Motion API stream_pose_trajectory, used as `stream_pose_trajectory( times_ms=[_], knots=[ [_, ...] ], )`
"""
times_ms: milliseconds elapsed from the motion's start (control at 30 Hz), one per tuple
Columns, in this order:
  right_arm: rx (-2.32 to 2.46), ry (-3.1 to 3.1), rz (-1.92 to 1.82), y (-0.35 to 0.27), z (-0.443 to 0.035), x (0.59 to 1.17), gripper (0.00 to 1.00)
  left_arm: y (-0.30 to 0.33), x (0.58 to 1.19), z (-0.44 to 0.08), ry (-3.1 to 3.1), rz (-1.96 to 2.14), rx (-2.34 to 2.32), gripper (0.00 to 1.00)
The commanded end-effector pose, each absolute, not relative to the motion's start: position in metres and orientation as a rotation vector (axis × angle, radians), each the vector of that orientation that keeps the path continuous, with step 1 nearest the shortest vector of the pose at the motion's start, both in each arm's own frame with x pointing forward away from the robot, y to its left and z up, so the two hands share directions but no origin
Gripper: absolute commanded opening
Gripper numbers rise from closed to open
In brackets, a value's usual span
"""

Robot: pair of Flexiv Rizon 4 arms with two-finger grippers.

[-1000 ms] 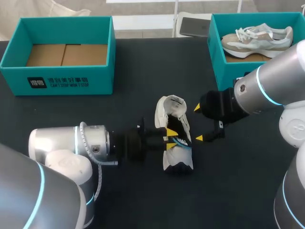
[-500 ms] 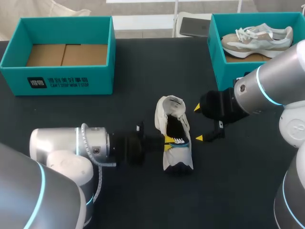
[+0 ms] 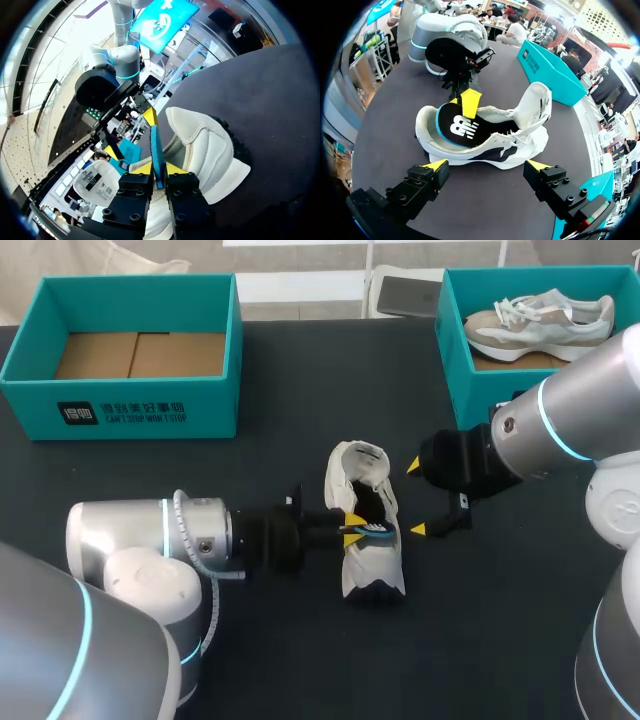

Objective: Take the shoe out of the shoebox, open the shoe tongue, remove and reinsert the insole, then place the shoe into the shoebox

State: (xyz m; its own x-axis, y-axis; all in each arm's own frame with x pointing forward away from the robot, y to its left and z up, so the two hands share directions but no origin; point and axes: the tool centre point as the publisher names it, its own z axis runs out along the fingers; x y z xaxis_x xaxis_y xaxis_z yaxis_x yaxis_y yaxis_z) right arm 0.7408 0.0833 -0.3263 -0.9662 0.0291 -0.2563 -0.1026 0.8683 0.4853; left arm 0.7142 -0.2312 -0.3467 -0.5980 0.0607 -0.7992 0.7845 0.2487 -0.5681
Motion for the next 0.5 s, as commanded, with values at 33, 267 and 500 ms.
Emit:
stream_pose_trajectory(
  times_ms=[33,267,500],
  knots=[
    [-0.053,2.785,0.737,0.085,-0.327,0.740,1.00,-0.226,0.708,-0.338,1.847,-1.404,0.778,0.27],
    [-0.053,2.785,0.737,0.085,-0.327,0.740,1.00,-0.234,0.700,-0.323,1.807,-1.428,0.818,0.24],
    [-0.053,2.785,0.737,0.085,-0.327,0.740,1.00,-0.243,0.691,-0.327,1.815,-1.455,0.854,0.17]
  ],
)
